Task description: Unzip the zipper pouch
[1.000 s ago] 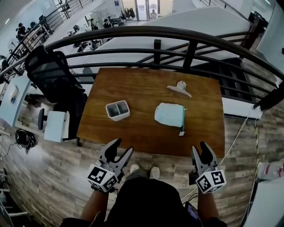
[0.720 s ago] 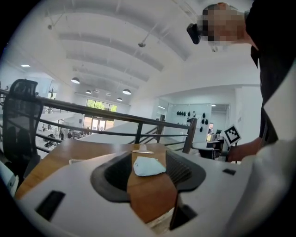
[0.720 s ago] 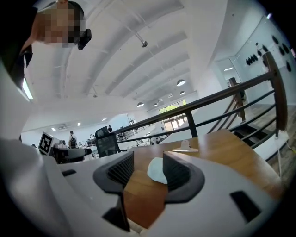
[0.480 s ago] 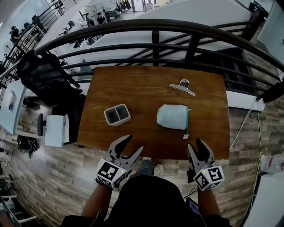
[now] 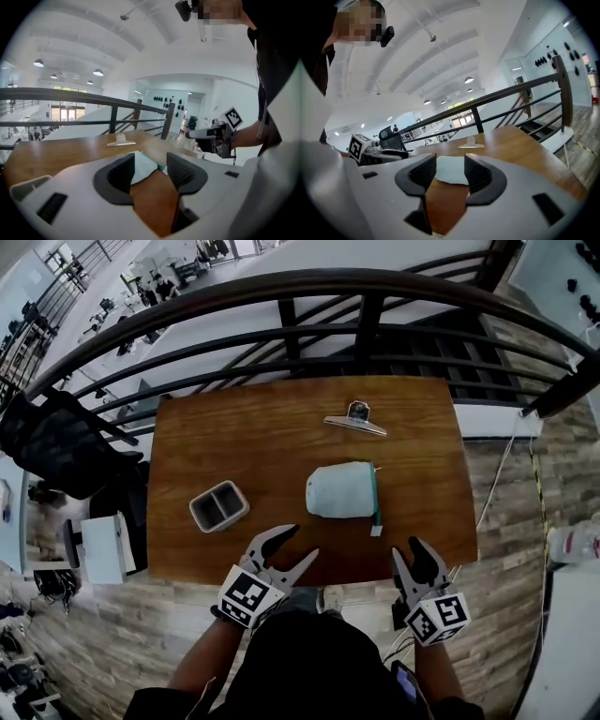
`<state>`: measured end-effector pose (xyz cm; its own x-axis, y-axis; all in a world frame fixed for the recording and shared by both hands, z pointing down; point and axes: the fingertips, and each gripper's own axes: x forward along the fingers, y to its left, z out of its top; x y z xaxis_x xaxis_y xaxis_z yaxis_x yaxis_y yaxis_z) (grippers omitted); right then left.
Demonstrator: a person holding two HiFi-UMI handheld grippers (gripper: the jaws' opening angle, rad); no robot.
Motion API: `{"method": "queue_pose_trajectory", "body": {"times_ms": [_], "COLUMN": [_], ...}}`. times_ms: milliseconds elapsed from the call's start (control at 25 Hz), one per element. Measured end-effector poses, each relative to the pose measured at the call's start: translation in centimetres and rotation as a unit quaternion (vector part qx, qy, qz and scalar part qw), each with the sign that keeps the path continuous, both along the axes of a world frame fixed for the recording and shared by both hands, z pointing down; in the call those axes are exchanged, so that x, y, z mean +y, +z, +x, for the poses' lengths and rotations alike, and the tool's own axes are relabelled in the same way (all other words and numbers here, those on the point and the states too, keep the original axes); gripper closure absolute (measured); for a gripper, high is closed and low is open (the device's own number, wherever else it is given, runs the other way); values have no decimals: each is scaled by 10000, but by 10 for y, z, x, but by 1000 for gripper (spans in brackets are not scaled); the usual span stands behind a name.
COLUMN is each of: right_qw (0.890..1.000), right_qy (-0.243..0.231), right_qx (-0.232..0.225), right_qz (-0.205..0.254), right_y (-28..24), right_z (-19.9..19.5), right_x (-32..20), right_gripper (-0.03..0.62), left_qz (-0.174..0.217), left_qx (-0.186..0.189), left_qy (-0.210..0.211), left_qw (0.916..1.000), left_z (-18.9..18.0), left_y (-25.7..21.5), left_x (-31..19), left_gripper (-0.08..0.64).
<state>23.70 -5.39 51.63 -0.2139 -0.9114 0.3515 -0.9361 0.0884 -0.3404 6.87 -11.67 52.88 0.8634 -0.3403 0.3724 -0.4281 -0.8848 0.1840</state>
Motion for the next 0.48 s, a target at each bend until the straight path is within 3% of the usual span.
{"method": "queue_pose_trajectory", "body": {"times_ms": [200, 480], "right_qw": [9994, 9961], "right_qy": [222, 207], "right_qx": [64, 338], "right_qz": [-276, -789], "right_y": [18, 69], "right_z": [10, 9], "right_x": [-4, -38], "right_gripper": [411, 414], "left_qz": [-171, -291], "left_qx": [-119, -129], "left_qy": [280, 320], "left_qw": [9994, 9990], "left_z": [15, 6], "left_y": [15, 16], "left_x": [-21, -35], "left_gripper": [340, 341]}}
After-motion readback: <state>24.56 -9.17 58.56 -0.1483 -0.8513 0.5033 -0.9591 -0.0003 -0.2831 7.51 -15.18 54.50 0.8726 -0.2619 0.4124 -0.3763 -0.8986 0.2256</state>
